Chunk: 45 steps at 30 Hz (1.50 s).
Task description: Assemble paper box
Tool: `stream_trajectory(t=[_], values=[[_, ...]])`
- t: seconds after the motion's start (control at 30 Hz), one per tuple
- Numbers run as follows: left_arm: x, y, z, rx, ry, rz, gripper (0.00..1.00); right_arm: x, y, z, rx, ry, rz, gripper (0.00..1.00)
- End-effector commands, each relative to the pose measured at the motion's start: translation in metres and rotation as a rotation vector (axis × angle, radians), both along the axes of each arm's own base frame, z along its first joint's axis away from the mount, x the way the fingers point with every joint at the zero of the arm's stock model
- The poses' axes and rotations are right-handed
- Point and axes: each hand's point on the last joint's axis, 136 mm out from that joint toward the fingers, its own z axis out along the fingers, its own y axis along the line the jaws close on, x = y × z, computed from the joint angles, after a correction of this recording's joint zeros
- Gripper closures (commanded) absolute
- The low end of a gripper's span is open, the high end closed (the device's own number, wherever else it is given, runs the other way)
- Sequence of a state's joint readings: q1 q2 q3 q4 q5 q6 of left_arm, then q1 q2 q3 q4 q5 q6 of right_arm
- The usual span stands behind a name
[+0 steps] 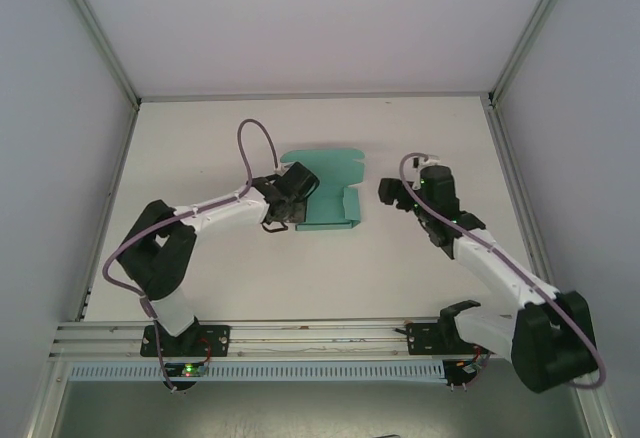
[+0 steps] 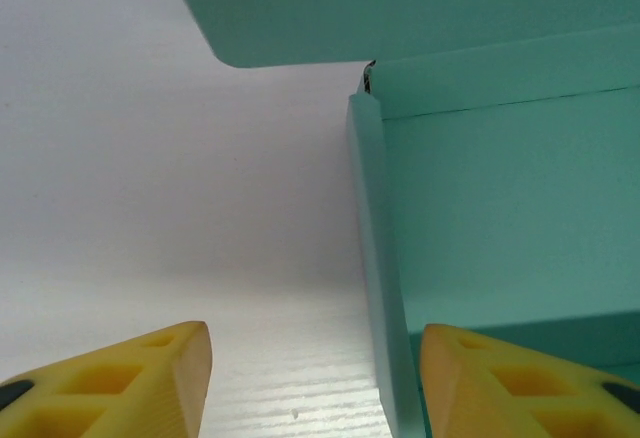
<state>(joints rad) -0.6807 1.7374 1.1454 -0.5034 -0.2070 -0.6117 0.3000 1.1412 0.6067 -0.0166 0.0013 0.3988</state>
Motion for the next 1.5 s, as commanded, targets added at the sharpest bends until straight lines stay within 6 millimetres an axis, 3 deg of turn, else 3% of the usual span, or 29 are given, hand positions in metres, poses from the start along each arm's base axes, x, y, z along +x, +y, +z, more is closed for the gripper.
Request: stream_trajectory(t=[0.0, 0.13, 0.2, 0.5, 0.67, 0.93, 1.03, 1.37, 1.47], values=[[0.018, -0.016, 0.000, -0.048, -0.040, 0.039, 0.45, -0.002, 0.023, -0.019, 0.049, 0.110, 0.042, 0.17], [0.025, -0.019, -0.010, -0.039, -0.035, 0.049, 0.51, -0.001, 0.052, -0.043, 0.119, 0.219, 0.100, 0.23], [0.028, -0.021, -0.016, -0.038, -0.038, 0.048, 0.52, 0.000, 0.064, -0.052, 0.153, 0.253, 0.119, 0.33], [0.030, -0.028, -0.027, -0.035, -0.015, 0.032, 0.59, 0.011, 0.098, -0.068, 0.254, 0.324, 0.184, 0.46], [0.032, -0.036, -0.031, -0.061, 0.000, 0.013, 0.61, 0.010, 0.117, -0.069, 0.309, 0.344, 0.225, 0.59], [0.033, -0.045, -0.037, -0.081, 0.026, 0.003, 0.64, 0.001, 0.131, -0.079, 0.308, 0.385, 0.236, 0.58], [0.032, -0.045, -0.037, -0.083, 0.029, 0.005, 0.65, 0.001, 0.129, -0.084, 0.252, 0.391, 0.212, 0.66], [0.031, -0.046, -0.035, -0.097, 0.027, 0.004, 0.65, -0.014, 0.098, -0.128, -0.117, 0.558, 0.093, 0.62], [0.031, -0.046, -0.034, -0.098, 0.024, 0.004, 0.65, -0.016, 0.092, -0.132, -0.171, 0.563, 0.065, 0.68]])
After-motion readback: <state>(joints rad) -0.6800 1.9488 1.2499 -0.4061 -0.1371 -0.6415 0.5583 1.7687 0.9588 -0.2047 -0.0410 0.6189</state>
